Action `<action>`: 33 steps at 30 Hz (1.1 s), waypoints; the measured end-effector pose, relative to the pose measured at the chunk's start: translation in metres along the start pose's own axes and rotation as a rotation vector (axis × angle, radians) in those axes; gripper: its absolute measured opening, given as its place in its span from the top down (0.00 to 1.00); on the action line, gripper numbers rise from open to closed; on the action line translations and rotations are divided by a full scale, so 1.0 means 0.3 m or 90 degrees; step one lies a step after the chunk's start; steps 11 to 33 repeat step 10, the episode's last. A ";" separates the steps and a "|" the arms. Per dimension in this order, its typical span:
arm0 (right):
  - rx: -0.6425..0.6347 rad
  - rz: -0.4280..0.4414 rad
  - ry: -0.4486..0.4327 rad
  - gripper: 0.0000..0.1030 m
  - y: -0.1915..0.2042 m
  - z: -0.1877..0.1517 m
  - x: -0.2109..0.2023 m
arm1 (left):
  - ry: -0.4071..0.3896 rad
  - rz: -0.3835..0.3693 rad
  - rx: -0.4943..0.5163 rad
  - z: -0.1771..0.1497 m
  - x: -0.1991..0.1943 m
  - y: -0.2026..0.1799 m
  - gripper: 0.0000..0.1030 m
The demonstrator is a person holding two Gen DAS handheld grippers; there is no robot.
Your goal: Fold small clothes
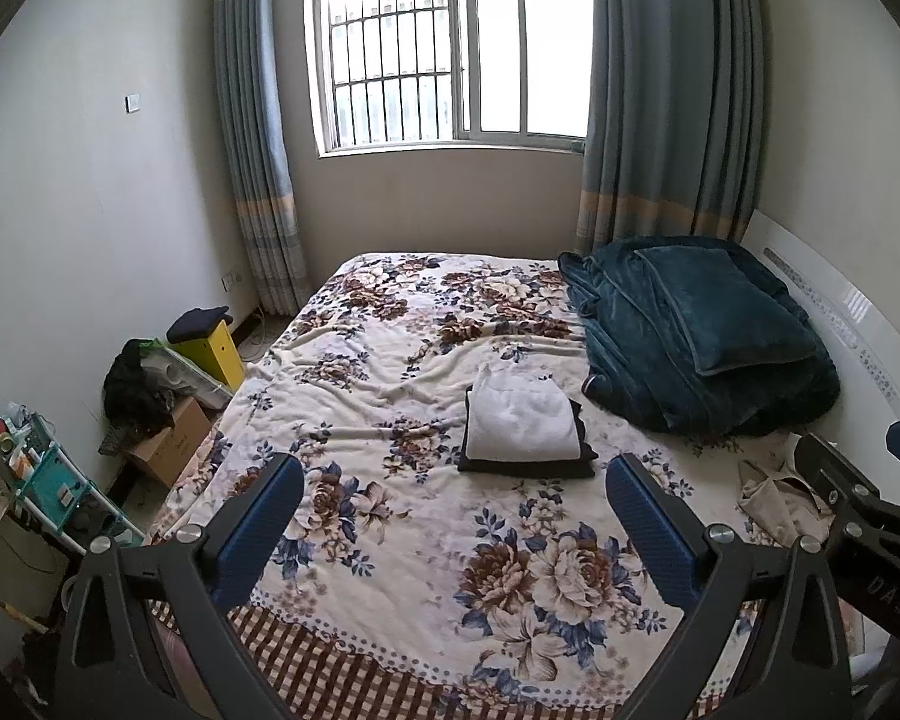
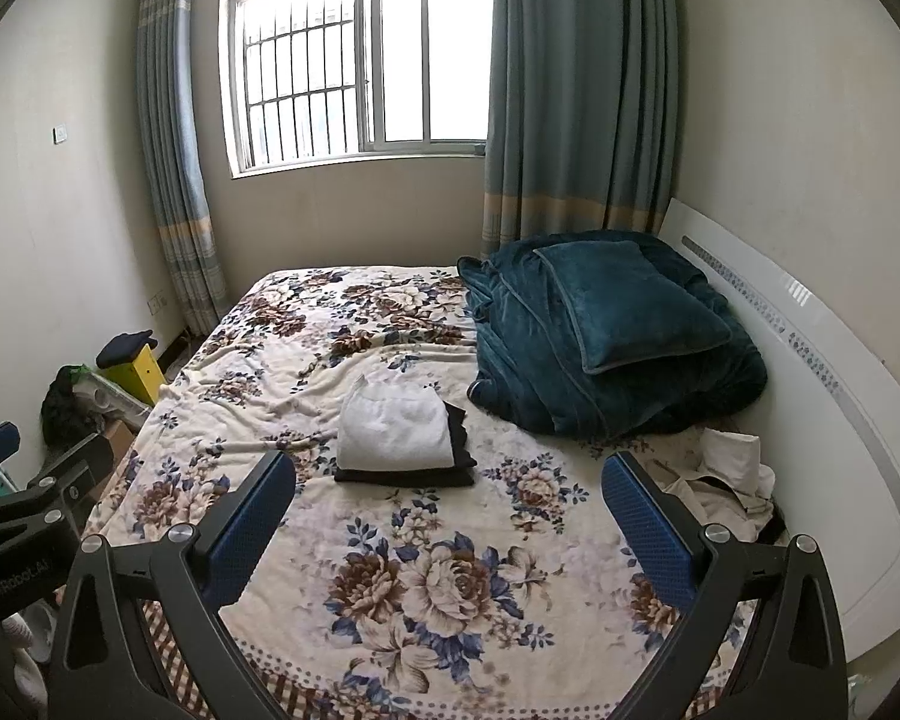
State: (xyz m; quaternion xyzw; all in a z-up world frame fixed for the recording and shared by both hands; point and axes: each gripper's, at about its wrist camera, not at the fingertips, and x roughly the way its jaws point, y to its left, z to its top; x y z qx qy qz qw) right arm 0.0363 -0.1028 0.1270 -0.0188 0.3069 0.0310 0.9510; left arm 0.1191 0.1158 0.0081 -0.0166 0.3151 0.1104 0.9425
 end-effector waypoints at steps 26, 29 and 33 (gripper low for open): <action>-0.002 -0.002 -0.001 0.00 0.010 0.008 -0.007 | -0.005 0.000 -0.007 0.004 -0.014 0.014 0.00; -0.002 -0.002 -0.001 0.00 0.010 0.008 -0.007 | -0.005 0.000 -0.007 0.004 -0.014 0.014 0.00; -0.002 -0.002 -0.001 0.00 0.010 0.008 -0.007 | -0.005 0.000 -0.007 0.004 -0.014 0.014 0.00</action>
